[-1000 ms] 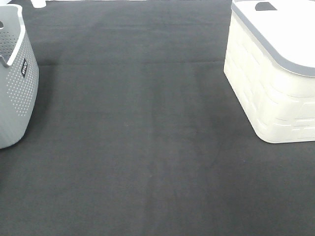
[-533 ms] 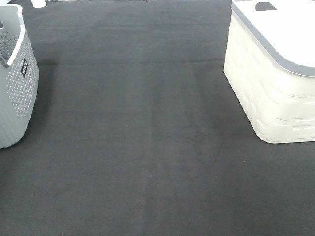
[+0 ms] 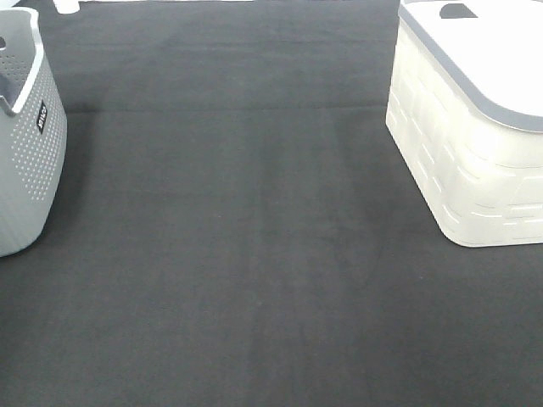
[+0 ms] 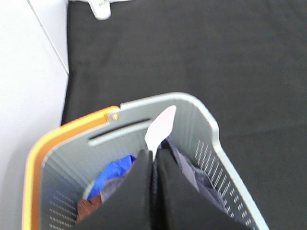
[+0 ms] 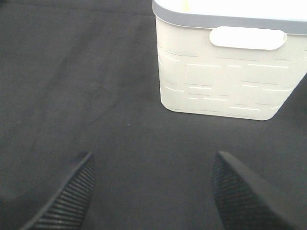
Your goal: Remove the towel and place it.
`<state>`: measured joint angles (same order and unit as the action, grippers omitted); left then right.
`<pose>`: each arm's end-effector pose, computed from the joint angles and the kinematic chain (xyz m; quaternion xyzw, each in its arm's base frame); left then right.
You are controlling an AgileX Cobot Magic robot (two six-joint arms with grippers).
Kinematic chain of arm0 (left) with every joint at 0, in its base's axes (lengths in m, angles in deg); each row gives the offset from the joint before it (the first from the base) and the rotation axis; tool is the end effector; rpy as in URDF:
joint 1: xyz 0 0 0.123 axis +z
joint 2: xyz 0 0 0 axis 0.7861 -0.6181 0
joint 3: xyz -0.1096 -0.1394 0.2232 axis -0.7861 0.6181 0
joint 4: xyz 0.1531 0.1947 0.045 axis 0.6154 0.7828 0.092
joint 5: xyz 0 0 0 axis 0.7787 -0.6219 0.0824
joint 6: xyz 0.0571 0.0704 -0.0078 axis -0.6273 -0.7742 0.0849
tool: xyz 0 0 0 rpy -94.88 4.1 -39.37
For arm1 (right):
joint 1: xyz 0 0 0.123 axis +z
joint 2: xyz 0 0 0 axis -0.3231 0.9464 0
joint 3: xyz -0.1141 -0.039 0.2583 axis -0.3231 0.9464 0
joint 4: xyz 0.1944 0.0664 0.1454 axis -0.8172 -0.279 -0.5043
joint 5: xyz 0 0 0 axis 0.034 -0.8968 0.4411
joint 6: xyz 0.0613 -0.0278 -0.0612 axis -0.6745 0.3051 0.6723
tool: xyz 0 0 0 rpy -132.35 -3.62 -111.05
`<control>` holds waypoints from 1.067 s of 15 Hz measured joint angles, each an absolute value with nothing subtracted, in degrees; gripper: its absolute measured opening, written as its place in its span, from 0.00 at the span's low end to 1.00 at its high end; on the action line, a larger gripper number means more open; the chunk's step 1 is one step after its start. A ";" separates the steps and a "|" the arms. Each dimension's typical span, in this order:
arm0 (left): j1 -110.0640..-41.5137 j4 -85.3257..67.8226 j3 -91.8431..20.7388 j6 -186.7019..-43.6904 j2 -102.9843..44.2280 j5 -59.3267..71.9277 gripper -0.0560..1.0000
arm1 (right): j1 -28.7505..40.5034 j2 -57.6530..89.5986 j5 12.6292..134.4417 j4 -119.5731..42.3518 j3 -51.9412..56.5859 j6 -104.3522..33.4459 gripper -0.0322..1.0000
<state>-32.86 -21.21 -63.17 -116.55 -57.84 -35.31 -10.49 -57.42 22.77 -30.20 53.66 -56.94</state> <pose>0.3974 0.1064 0.4141 0.0588 0.8644 0.0149 0.4991 -0.0052 -0.0015 0.2793 -0.0718 0.8445 0.0278 0.5300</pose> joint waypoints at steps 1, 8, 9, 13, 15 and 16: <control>-32.86 -21.21 -64.14 -116.20 -57.20 -35.31 0.05 | -10.49 -57.42 22.77 -30.20 53.66 -56.94 0.70; -42.37 -20.06 -78.35 -113.39 -56.98 -32.90 0.05 | -10.49 -57.42 22.77 -30.20 53.66 -56.94 0.70; -45.18 -18.52 -80.41 -113.39 -56.98 -31.36 0.05 | -10.49 -57.42 22.77 -30.20 53.66 -56.94 0.70; -55.95 -13.30 -84.48 -113.39 -56.98 -21.73 0.05 | -10.49 -57.42 22.77 -30.20 53.66 -56.94 0.70; -60.76 -11.01 -84.54 -113.39 -57.20 -17.09 0.05 | -10.49 -57.42 22.77 -30.20 53.66 -56.94 0.70; -62.54 -10.38 -84.59 -113.39 -57.55 -15.71 0.05 | -10.49 -57.42 22.77 -30.20 53.66 -56.94 0.70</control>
